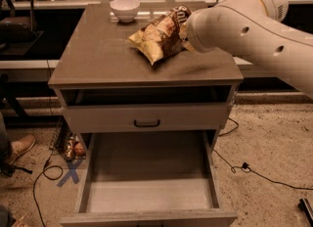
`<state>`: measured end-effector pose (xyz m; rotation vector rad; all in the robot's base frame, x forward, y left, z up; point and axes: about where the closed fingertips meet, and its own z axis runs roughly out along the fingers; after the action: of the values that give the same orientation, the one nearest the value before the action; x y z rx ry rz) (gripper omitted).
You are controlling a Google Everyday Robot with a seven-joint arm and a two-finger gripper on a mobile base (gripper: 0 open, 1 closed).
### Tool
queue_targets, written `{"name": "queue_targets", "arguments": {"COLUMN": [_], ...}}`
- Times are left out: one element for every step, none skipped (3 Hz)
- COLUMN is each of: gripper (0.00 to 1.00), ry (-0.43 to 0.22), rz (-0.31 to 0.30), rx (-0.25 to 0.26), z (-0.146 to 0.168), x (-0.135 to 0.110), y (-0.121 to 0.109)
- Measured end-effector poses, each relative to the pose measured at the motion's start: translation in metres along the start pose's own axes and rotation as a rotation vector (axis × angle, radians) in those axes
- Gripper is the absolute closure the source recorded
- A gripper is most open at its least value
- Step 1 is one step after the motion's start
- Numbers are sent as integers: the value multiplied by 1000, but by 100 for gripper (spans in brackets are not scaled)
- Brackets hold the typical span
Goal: Pick rxbar chocolate from middle drawer and place on counter
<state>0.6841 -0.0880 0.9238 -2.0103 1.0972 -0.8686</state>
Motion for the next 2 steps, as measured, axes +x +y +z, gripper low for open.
{"name": "queue_targets", "arguments": {"gripper": [100,86], "ry": [-33,-41], "rz": [3,10], "rx": [-35,-71], "z": [17,30], "x": [-5,-5], "y": [6,12]}}
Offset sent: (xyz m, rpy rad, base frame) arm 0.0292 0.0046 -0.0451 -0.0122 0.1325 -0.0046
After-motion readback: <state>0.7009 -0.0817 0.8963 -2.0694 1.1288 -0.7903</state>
